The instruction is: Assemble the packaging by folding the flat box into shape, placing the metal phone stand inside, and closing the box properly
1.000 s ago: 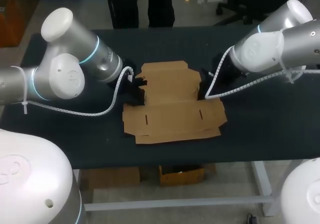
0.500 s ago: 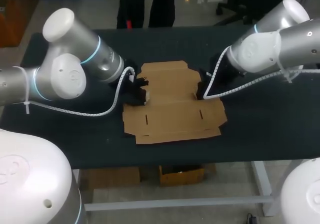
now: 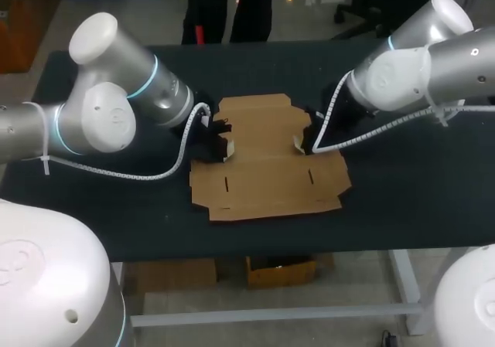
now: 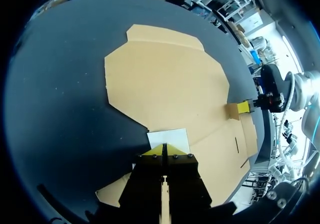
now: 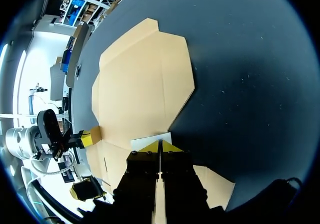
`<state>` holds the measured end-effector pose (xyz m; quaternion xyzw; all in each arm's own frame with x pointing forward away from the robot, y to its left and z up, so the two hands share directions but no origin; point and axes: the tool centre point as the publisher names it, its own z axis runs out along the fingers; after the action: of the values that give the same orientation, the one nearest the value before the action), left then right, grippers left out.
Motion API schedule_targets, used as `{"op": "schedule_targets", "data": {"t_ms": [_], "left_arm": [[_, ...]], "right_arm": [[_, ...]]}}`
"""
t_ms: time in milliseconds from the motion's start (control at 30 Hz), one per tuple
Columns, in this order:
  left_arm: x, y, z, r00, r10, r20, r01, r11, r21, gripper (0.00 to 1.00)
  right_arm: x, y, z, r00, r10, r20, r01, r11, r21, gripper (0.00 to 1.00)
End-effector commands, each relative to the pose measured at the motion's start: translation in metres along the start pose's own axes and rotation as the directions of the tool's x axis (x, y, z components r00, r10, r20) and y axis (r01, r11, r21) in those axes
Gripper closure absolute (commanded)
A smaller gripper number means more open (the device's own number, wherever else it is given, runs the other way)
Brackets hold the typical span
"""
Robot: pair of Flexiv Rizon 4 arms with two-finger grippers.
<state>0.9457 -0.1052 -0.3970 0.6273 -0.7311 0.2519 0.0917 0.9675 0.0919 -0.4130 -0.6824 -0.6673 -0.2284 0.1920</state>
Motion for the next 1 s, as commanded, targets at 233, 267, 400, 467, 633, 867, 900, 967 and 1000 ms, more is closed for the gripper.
{"op": "schedule_targets", "data": {"t_ms": [233, 267, 400, 467, 633, 867, 900, 967, 1000], "left_arm": [[0.001, -0.009, 0.009, 1.0, 0.002, 0.005, -0.002, 1.0, -0.007, 1.0], [0.001, -0.009, 0.009, 1.0, 0.002, 0.004, -0.002, 1.0, -0.007, 1.0], [0.002, -0.01, 0.01, 1.0, 0.004, 0.005, -0.004, 1.0, -0.012, 1.0], [0.002, -0.01, 0.011, 1.0, 0.006, 0.007, -0.006, 1.0, -0.014, 1.0], [0.001, -0.01, 0.012, 1.0, 0.007, 0.01, -0.007, 1.0, -0.017, 1.0], [0.002, -0.009, 0.015, 1.0, 0.012, 0.013, -0.012, 1.0, -0.024, 1.0], [0.003, -0.008, 0.016, 1.0, 0.013, 0.013, -0.013, 1.0, -0.025, 1.0], [0.004, -0.008, 0.017, 1.0, 0.016, 0.014, -0.016, 1.0, -0.027, 1.0], [0.004, -0.007, 0.017, 1.0, 0.017, 0.014, -0.016, 0.999, -0.027, 1.0]], "right_arm": [[0.003, 0.003, 0.007, 1.0, -0.005, 0.004, 0.005, 1.0, 0.022, 1.0], [0.003, 0.003, 0.007, 1.0, -0.006, 0.004, 0.006, 1.0, 0.024, 1.0], [0.004, 0.004, 0.01, 1.0, -0.007, 0.01, 0.007, 1.0, 0.031, 1.0], [0.004, 0.004, 0.01, 1.0, -0.006, 0.011, 0.006, 0.999, 0.033, 1.0], [0.003, 0.006, 0.012, 1.0, -0.005, 0.015, 0.005, 0.999, 0.04, 1.0], [0.005, 0.008, 0.014, 1.0, -0.012, 0.02, 0.011, 0.999, 0.05, 1.0], [0.006, 0.008, 0.014, 1.0, -0.013, 0.021, 0.012, 0.999, 0.051, 1.0], [0.006, 0.009, 0.015, 1.0, -0.016, 0.023, 0.014, 0.998, 0.053, 1.0], [0.007, 0.01, 0.015, 0.999, -0.018, 0.027, 0.016, 0.998, 0.055, 1.0]]}}
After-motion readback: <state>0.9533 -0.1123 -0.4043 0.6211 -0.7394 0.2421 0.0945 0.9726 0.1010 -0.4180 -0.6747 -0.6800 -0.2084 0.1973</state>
